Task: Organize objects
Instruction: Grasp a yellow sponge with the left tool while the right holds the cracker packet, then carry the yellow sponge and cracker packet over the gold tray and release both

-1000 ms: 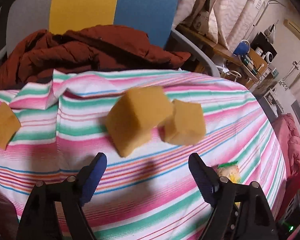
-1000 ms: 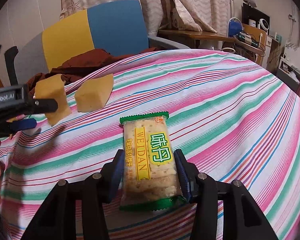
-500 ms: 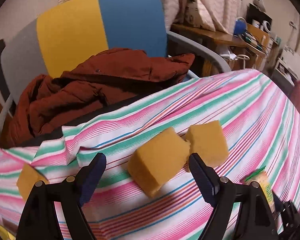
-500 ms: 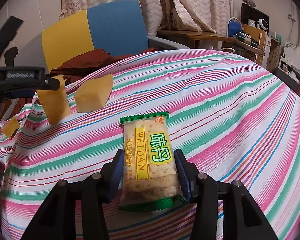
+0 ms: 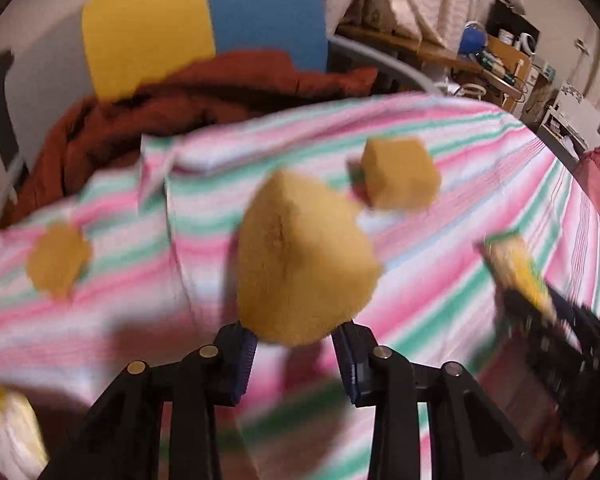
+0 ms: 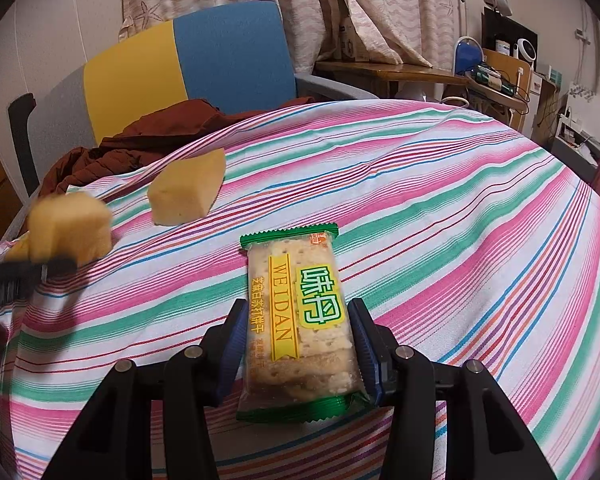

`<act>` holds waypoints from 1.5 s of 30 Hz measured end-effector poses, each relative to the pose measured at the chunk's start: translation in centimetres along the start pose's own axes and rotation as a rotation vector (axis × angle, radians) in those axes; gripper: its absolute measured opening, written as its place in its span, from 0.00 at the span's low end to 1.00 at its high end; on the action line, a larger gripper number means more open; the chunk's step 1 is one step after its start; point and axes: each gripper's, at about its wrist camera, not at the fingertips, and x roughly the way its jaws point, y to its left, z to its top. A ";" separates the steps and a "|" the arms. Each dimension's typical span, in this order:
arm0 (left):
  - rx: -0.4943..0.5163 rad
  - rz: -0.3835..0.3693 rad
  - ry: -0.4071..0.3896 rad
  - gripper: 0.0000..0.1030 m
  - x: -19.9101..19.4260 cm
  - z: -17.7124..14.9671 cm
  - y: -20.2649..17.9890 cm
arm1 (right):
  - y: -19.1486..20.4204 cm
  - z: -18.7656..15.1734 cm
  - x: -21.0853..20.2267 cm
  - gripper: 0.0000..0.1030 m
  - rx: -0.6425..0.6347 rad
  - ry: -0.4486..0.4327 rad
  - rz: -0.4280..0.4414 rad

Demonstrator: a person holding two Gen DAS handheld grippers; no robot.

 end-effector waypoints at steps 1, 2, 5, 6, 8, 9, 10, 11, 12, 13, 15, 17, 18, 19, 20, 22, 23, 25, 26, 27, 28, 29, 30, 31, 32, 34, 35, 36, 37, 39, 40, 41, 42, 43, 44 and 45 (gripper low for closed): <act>-0.017 -0.013 0.019 0.34 0.2 -0.7 0.2 | 0.0 0.0 0.0 0.48 0.000 0.000 0.000; -0.019 -0.017 0.002 0.34 0.0 -1.2 0.3 | 0.0 0.0 0.0 0.48 -0.001 0.000 -0.001; 0.007 -0.011 -0.033 0.46 -1.0 -1.4 -0.3 | 0.2 0.0 0.0 0.48 -0.004 0.000 -0.006; 0.021 0.002 -0.034 0.49 -1.1 -1.3 -0.6 | 0.2 0.0 0.1 0.48 -0.005 0.001 -0.008; 0.050 0.058 -0.041 0.67 -1.4 -1.2 -1.3 | 0.3 -0.1 0.1 0.48 -0.008 0.001 -0.012; 0.060 0.074 -0.044 0.71 -1.5 -1.1 -1.5 | 0.3 0.0 0.1 0.48 -0.009 0.001 -0.014; 0.063 0.079 -0.049 0.76 -1.5 -0.9 -1.6 | 0.4 -0.1 0.1 0.48 -0.010 0.001 -0.015; 0.067 0.085 -0.055 0.77 -1.5 -0.7 -1.8 | 0.4 -0.1 0.1 0.48 -0.011 0.001 -0.016; 0.068 0.094 -0.060 0.77 -1.5 -0.4 -1.7 | 0.4 -0.1 0.1 0.48 -0.011 0.001 -0.017; 0.067 0.101 -0.064 0.77 -1.4 0.0 -1.7 | 0.4 -0.1 0.1 0.48 -0.011 0.001 -0.016; 0.065 0.117 -0.060 0.77 -1.0 0.8 -1.4 | 0.4 -0.1 0.1 0.48 -0.011 0.001 -0.016; 0.040 0.120 -0.045 0.75 -0.4 1.1 -0.7 | 0.4 -0.1 0.1 0.48 -0.011 0.001 -0.016; 0.008 0.086 -0.034 0.70 0.1 1.3 -0.1 | 0.4 -0.1 0.1 0.48 -0.011 0.001 -0.016; -0.015 0.062 -0.027 0.55 0.3 1.2 0.3 | 0.4 -0.1 0.1 0.48 -0.011 0.001 -0.016; -0.039 0.067 -0.023 0.43 0.5 1.0 0.7 | 0.4 -0.1 0.1 0.48 -0.012 0.001 -0.017; -0.072 0.042 -0.031 0.42 0.7 0.6 1.5 | 0.5 -0.1 0.1 0.48 -0.013 0.000 -0.020; -0.073 0.030 -0.045 0.42 0.5 0.4 1.7 | 0.5 -0.2 0.1 0.48 -0.013 0.000 -0.022; -0.050 0.029 -0.059 0.42 0.5 0.0 1.7 | 0.6 -0.1 0.1 0.48 -0.015 0.000 -0.024; -0.036 0.034 -0.063 0.42 0.4 -0.1 1.5 | 0.5 -0.1 0.1 0.48 -0.015 -0.001 -0.025; -0.031 0.038 -0.063 0.41 0.3 -0.1 1.4 | 0.6 -0.1 0.1 0.49 -0.016 -0.001 -0.027; -0.037 0.036 -0.063 0.41 0.1 -0.1 1.4 | 0.6 -0.1 0.1 0.49 -0.017 -0.002 -0.029; -0.047 0.027 -0.067 0.41 -0.1 -0.2 1.4 | 0.6 -0.1 0.1 0.49 -0.019 -0.002 -0.031; -0.059 0.008 -0.076 0.41 -0.5 -0.3 1.4 | 0.7 -0.1 0.1 0.49 -0.020 -0.003 -0.033; -0.064 -0.010 -0.090 0.41 -1.0 -0.4 1.3 | 0.8 -0.1 0.1 0.49 -0.021 -0.003 -0.035; -0.063 -0.017 -0.102 0.41 -1.5 -0.6 1.2 | 0.8 -0.1 0.1 0.48 -0.023 -0.004 -0.038; -0.049 -0.034 -0.133 0.41 -2.7 -0.8 0.5 | 0.9 -0.2 0.0 0.48 -0.027 -0.009 -0.045; -0.040 -0.043 -0.147 0.41 -3.3 -1.0 0.3 | 0.9 -0.2 0.0 0.48 -0.028 -0.011 -0.050; -0.032 -0.053 -0.159 0.41 -4.0 -1.2 0.0 | 0.9 -0.2 -0.1 0.48 -0.029 -0.015 -0.056; -0.027 -0.067 -0.173 0.41 -4.8 -1.6 -0.3 | 0.9 -0.2 -0.1 0.48 -0.030 -0.018 -0.061; -0.028 -0.101 -0.191 0.41 -6.1 -2.3 -0.4 | 1.0 -0.2 -0.4 0.48 -0.033 -0.030 -0.071; -0.032 -0.115 -0.200 0.41 -6.6 -2.6 -0.5 | 1.1 -0.3 -0.6 0.48 -0.038 -0.044 -0.077; -0.038 -0.131 -0.206 0.41 -7.2 -3.0 -0.4 | 1.2 -0.3 -0.8 0.48 -0.041 -0.054 -0.080; -0.044 -0.148 -0.210 0.40 -7.7 -3.4 -0.4 | 1.4 -0.3 -1.1 0.48 -0.050 -0.070 -0.086; -0.052 -0.166 -0.214 0.40 -8.3 -4.0 -0.3 | 1.5 -0.3 -1.3 0.48 -0.057 -0.080 -0.090; -0.056 -0.175 -0.216 0.41 -8.6 -4.3 -0.3 | 1.7 -0.3 -1.5 0.48 -0.065 -0.089 -0.095; -0.061 -0.189 -0.218 0.41 -9.1 -4.9 -0.1 | 1.8 -0.3 -1.6 0.48 -0.075 -0.095 -0.100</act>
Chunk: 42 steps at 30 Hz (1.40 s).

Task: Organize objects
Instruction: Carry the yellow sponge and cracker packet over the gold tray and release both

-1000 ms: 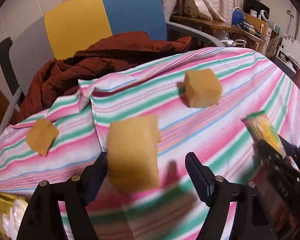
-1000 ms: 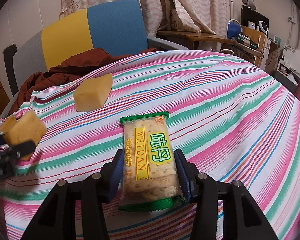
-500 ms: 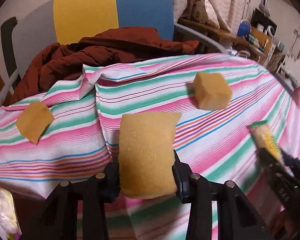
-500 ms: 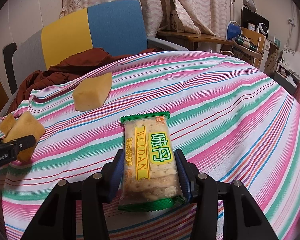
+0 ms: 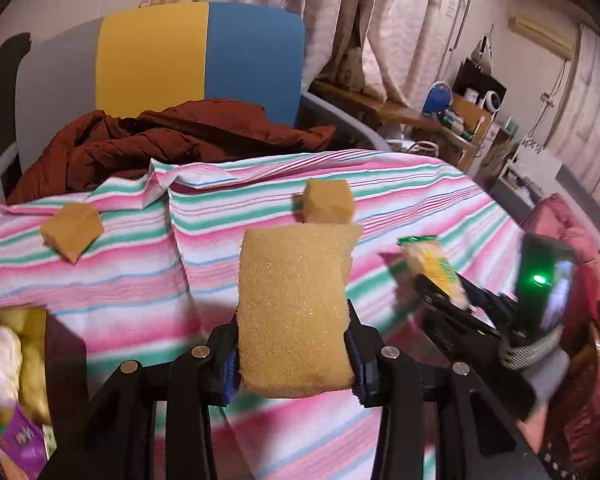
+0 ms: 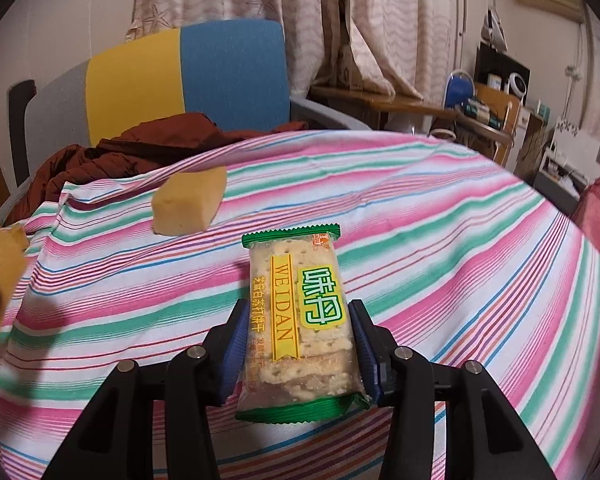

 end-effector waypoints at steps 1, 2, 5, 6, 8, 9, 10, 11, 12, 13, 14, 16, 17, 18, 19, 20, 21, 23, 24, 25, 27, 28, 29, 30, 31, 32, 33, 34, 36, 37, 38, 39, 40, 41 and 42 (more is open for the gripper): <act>-0.005 -0.007 -0.003 0.40 -0.5 -0.4 0.1 | 0.1 0.1 -0.1 0.48 -0.006 -0.002 -0.002; -0.008 -0.013 -0.005 0.41 -0.9 -0.6 0.1 | 0.3 0.1 -0.1 0.48 -0.010 -0.002 -0.002; -0.015 -0.026 -0.009 0.41 -2.5 -1.8 0.8 | 0.3 0.1 -0.2 0.48 -0.011 -0.011 -0.008; -0.020 -0.028 -0.012 0.41 -3.1 -2.2 1.2 | 0.2 0.1 -0.4 0.48 -0.010 -0.019 -0.010; -0.034 -0.038 -0.016 0.41 -4.0 -2.7 1.9 | 0.4 0.1 -0.6 0.48 -0.012 -0.030 -0.013; -0.043 -0.041 -0.020 0.41 -4.6 -3.0 2.5 | 0.6 0.1 -0.8 0.48 -0.018 -0.041 -0.016; -0.055 -0.040 -0.023 0.41 -5.3 -3.3 3.0 | 0.7 0.1 -1.0 0.48 -0.023 -0.046 -0.015; -0.067 -0.043 -0.027 0.41 -6.0 -3.6 3.6 | 0.8 0.1 -1.3 0.48 -0.031 -0.057 -0.013; -0.077 -0.045 -0.034 0.40 -6.7 -3.9 4.1 | 1.1 0.1 -1.5 0.48 -0.042 -0.070 -0.012; -0.087 -0.037 -0.044 0.41 -7.6 -4.3 4.8 | 1.3 0.1 -1.8 0.48 -0.051 -0.080 -0.010; -0.090 -0.032 -0.049 0.41 -8.2 -4.4 5.3 | 1.5 0.1 -2.0 0.48 -0.064 -0.088 -0.008; -0.104 -0.019 -0.073 0.41 -9.7 -4.9 6.5 | 1.9 0.3 -2.0 0.48 -0.083 -0.085 -0.004; -0.109 -0.009 -0.083 0.41 -10.4 -5.1 7.1 | 2.1 0.4 -2.0 0.48 -0.092 -0.076 -0.003; -0.112 0.003 -0.090 0.41 -11.0 -5.4 7.7 | 2.3 0.5 -2.0 0.48 -0.096 -0.063 -0.002; -0.118 0.017 -0.099 0.41 -11.6 -5.6 8.4 | 2.3 0.5 -2.2 0.48 -0.093 -0.059 0.003; -0.126 0.025 -0.108 0.41 -12.2 -5.9 9.0 | 2.4 0.5 -2.4 0.48 -0.083 -0.049 0.017; -0.135 0.032 -0.115 0.41 -12.8 -6.2 9.7 | 2.6 0.4 -2.8 0.48 -0.061 -0.034 0.038; -0.154 0.054 -0.120 0.41 -13.5 -6.8 11.1 | 2.9 0.0 -3.7 0.48 -0.032 -0.018 0.074; -0.168 0.060 -0.122 0.41 -13.9 -7.1 11.8 | 3.4 -0.2 -4.3 0.48 -0.022 -0.010 0.101; -0.183 0.062 -0.123 0.41 -14.2 -7.4 12.5 | 3.9 -0.4 -4.9 0.48 -0.020 -0.005 0.120; -0.210 0.076 -0.122 0.41 -14.6 -7.9 14.0 | 5.4 -0.7 -6.4 0.48 -0.021 -0.006 0.174; -0.229 0.080 -0.125 0.41 -15.0 -8.2 14.8 | 6.3 -0.8 -7.4 0.48 -0.026 -0.010 0.207; -0.245 0.083 -0.129 0.41 -15.3 -8.4 15.5 | 7.3 -1.0 -8.2 0.48 -0.033 -0.011 0.235; -0.257 0.090 -0.132 0.41 -15.7 -8.6 16.1 | 8.2 -1.1 -9.0 0.48 -0.040 -0.013 0.265; -0.269 0.103 -0.137 0.41 -16.1 -8.9 16.8 | 8.9 -1.1 -9.5 0.48 -0.044 -0.014 0.286; -0.280 0.114 -0.143 0.41 -16.5 -9.2 17.5 | 9.9 -1.2 -10.2 0.48 -0.052 -0.015 0.319; -0.286 0.125 -0.148 0.41 -16.9 -9.5 18.1 | 11.2 -1.3 -11.1 0.48 -0.063 -0.013 0.357; -0.287 0.144 -0.148 0.41 -17.2 -9.7 18.7 | 12.0 -1.4 -11.6 0.48 -0.069 -0.011 0.379; -0.292 0.182 -0.147 0.41 -17.6 -10.0 19.7 | 14.1 -1.4 -12.9 0.48 -0.082 -0.002 0.446; -0.293 0.196 -0.140 0.41 -17.7 -10.2 20.3 | 15.1 -1.5 -13.4 0.48 -0.089 0.004 0.473; -0.294 0.214 -0.134 0.41 -17.8 -10.4 20.8 | 16.3 -1.5 -13.9 0.48 -0.100 0.012 0.499; -0.297 0.232 -0.127 0.41 -17.8 -10.6 21.3 | 17.6 -1.5 -14.3 0.48 -0.112 0.023 0.528; -0.298 0.247 -0.115 0.41 -17.8 -10.8 21.8 | 18.6 -1.4 -14.5 0.48 -0.120 0.033 0.551; -0.301 0.256 -0.104 0.41 -17.8 -11.0 22.3 | 20.0 -1.5 -14.7 0.48 -0.128 0.054 0.583; -0.308 0.268 -0.090 0.41 -17.7 -11.2 22.9 | 21.1 -1.5 -14.8 0.48 -0.129 0.073 0.607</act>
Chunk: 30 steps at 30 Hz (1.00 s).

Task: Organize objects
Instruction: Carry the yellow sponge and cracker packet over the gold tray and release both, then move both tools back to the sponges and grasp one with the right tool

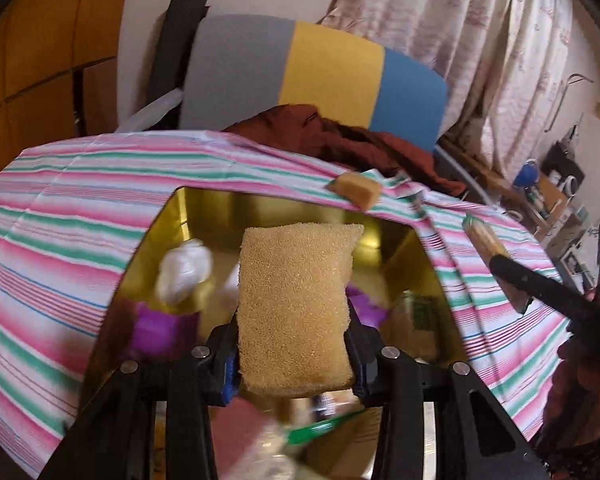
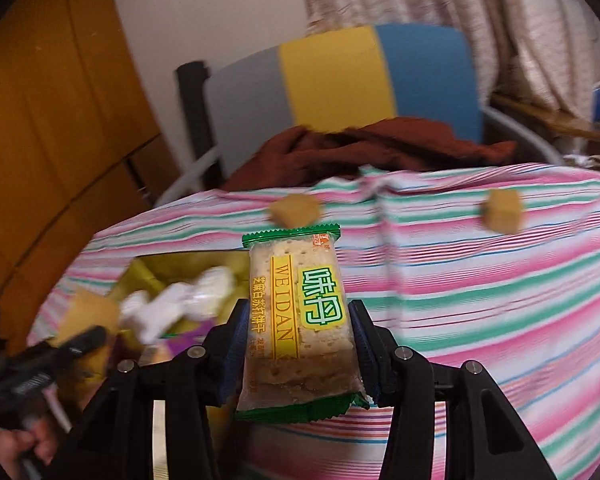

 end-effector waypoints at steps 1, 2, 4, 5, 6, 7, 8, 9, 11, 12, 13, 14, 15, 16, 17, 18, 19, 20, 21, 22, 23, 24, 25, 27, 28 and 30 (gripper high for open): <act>-0.003 0.008 0.011 0.41 0.2 -0.1 0.4 | 0.6 0.1 0.4 0.48 0.003 0.011 0.012; -0.009 0.013 0.024 0.41 0.4 -0.1 0.8 | 1.5 0.2 1.2 0.48 0.007 0.031 0.030; -0.021 0.021 0.053 0.41 1.0 -0.3 1.5 | 2.7 0.5 2.5 0.48 0.015 0.057 0.038; -0.021 0.024 0.061 0.41 1.1 -0.4 1.8 | 3.2 0.5 3.1 0.48 0.025 0.072 0.040; -0.019 0.030 0.066 0.41 1.2 -0.6 2.1 | 3.4 0.5 3.4 0.48 0.037 0.082 0.047; -0.015 0.042 0.074 0.41 1.4 -0.7 2.3 | 3.6 0.5 3.9 0.48 0.050 0.091 0.054; -0.011 0.051 0.081 0.41 1.5 -0.8 2.4 | 3.9 0.6 4.4 0.48 0.061 0.099 0.053; -0.009 0.056 0.091 0.41 1.7 -0.8 2.5 | 4.2 0.7 4.9 0.48 0.071 0.106 0.048; -0.002 0.051 0.131 0.42 2.5 -1.0 2.5 | 4.5 0.9 5.6 0.49 0.094 0.106 0.036; -0.002 0.050 0.146 0.43 2.8 -1.0 2.5 | 4.6 0.9 6.0 0.58 0.115 0.100 0.022; -0.002 0.069 0.146 0.47 2.8 -0.9 2.4 | 4.7 1.1 6.2 0.68 0.126 0.100 0.025; -0.001 0.089 0.141 0.52 2.6 -0.9 2.4 | 4.7 1.2 6.2 0.71 0.141 0.097 0.036; -0.001 0.106 0.132 0.55 2.3 -0.8 2.3 | 4.8 1.1 6.0 0.74 0.155 0.089 0.043; -0.005 0.112 0.119 0.61 1.9 -0.8 2.4 | 4.9 1.1 5.8 0.74 0.155 0.080 0.044; -0.014 0.105 0.106 0.64 1.4 -0.8 2.5 | 5.1 1.1 5.5 0.74 0.142 0.071 0.044; -0.031 0.091 0.091 0.65 0.9 -0.7 2.7 | 5.2 1.0 5.0 0.74 0.121 0.063 0.041; -0.046 0.084 0.082 0.65 0.6 -0.6 2.9 | 5.4 1.0 4.6 0.74 0.107 0.055 0.040; -0.064 0.079 0.071 0.65 0.2 -0.5 3.1 | 5.4 0.9 4.3 0.74 0.097 0.049 0.042; -0.082 0.076 0.060 0.65 -0.1 -0.4 3.3 | 5.3 0.7 4.0 0.74 0.092 0.046 0.045; -0.101 0.074 0.046 0.65 -0.4 -0.3 3.5 | 5.2 0.6 3.8 0.74 0.092 0.045 0.047; -0.119 0.075 0.034 0.65 -0.7 -0.3 3.7 | 5.0 0.4 3.5 0.74 0.096 0.043 0.048; -0.134 0.075 0.024 0.65 -0.9 -0.3 3.9 | 4.9 0.3 3.4 0.74 0.100 0.042 0.047; -0.141 0.076 0.022 0.65 -1.0 -0.3 4.1 | 4.7 0.2 3.2 0.74 0.104 0.041 0.048; -0.136 0.093 0.030 0.65 -0.8 -0.3 4.3 | 4.3 0.0 3.0 0.74 0.115 0.041 0.050; -0.125 0.111 0.044 0.65 -0.4 -0.3 4.2 | 4.2 -0.1 3.0 0.74 0.121 0.041 0.050; -0.109 0.138 0.072 0.63 0.4 -0.4 4.3 | 3.8 -0.4 2.8 0.74 0.134 0.042 0.052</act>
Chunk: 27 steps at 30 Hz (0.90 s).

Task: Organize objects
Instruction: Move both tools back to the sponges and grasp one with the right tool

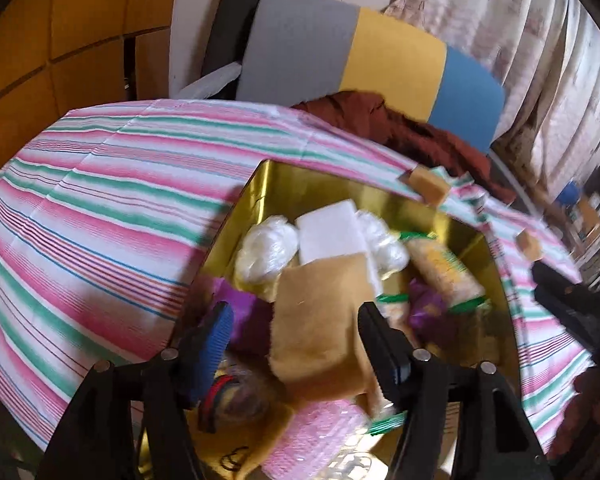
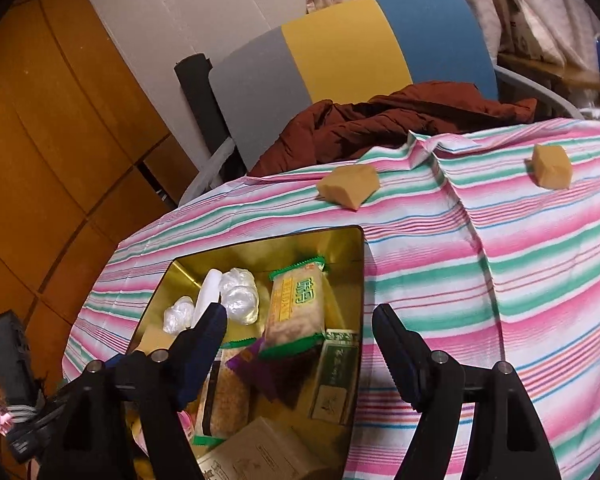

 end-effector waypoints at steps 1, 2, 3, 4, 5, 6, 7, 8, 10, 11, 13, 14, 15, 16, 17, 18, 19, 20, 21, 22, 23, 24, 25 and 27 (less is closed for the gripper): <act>0.010 -0.003 0.018 0.63 0.6 0.0 -0.1 | -0.1 -0.1 -0.1 0.74 0.001 -0.001 0.000; 0.019 -0.016 0.034 0.63 1.2 -0.1 -0.3 | -0.1 -0.1 -0.1 0.74 0.002 -0.001 -0.002; 0.021 -0.025 0.052 0.62 1.6 -0.1 -0.5 | -0.2 -0.2 -0.1 0.74 0.003 -0.002 -0.004; 0.024 -0.049 0.068 0.57 2.0 0.0 -0.9 | -0.2 -0.2 -0.1 0.74 0.004 -0.002 -0.004; 0.049 -0.080 0.084 0.56 2.3 0.0 -1.7 | -0.3 -0.3 -0.1 0.74 0.006 0.000 -0.003; 0.081 -0.075 0.093 0.56 2.5 -0.1 -2.3 | -0.3 -0.3 -0.1 0.74 0.008 0.000 -0.002; 0.115 -0.039 0.091 0.56 2.5 -0.2 -3.0 | -0.4 -0.2 -0.2 0.74 0.012 -0.001 0.000; 0.115 -0.028 0.085 0.57 2.3 -0.2 -3.2 | -0.5 -0.2 -0.3 0.74 0.015 -0.002 0.003; 0.073 -0.033 0.063 0.57 1.5 -0.1 -2.7 | -0.7 -0.2 -0.7 0.74 0.014 -0.010 0.005; 0.049 -0.028 0.044 0.57 1.0 0.1 -2.3 | -0.8 -0.1 -0.9 0.74 0.014 -0.017 0.002; 0.017 -0.018 0.004 0.58 0.0 0.4 -1.6 | -1.3 0.0 -1.3 0.74 0.018 -0.028 -0.003; 0.003 -0.011 -0.015 0.59 -0.5 0.5 -1.2 | -1.6 0.0 -1.4 0.74 0.023 -0.031 -0.008; -0.013 -0.006 -0.034 0.59 -0.9 0.7 -0.8 | -2.1 0.0 -1.5 0.74 0.037 -0.033 -0.012; -0.022 -0.002 -0.043 0.64 -1.1 0.8 -0.6 | -2.3 0.0 -1.5 0.74 0.045 -0.034 -0.012; -0.029 0.006 -0.042 0.66 -1.1 1.0 -0.4 | -2.6 0.0 -1.5 0.74 0.056 -0.033 -0.014; -0.032 0.012 -0.030 0.66 -0.8 1.1 -0.2 | -3.0 0.0 -1.4 0.74 0.071 -0.029 -0.016; -0.033 0.012 -0.016 0.66 -0.4 1.1 -0.2 | -3.2 0.0 -1.4 0.74 0.078 -0.027 -0.016; -0.032 0.011 0.006 0.66 0.2 1.2 -0.2 | -3.5 -0.1 -1.3 0.74 0.089 -0.023 -0.015; -0.028 0.006 0.028 0.66 0.8 1.2 -0.3 | -3.7 -0.1 -1.3 0.74 0.093 -0.022 -0.015; -0.019 -0.010 0.059 0.66 1.5 1.1 -0.5 | -3.8 -0.1 -1.4 0.74 0.093 -0.023 -0.019; 0.003 -0.032 0.095 0.66 2.1 0.9 -1.0 | -3.9 -0.2 -1.4 0.74 0.092 -0.024 -0.021; 0.015 -0.038 0.099 0.66 2.2 0.8 -1.4 | -4.1 -0.2 -1.5 0.74 0.092 -0.025 -0.023; 0.021 -0.034 0.079 0.66 1.8 0.7 -1.7 | -4.3 -0.2 -1.7 0.74 0.094 -0.027 -0.024; 0.009 -0.029 0.009 0.66 0.7 1.0 -2.0 | -4.8 -0.1 -1.9 0.74 0.101 -0.033 -0.030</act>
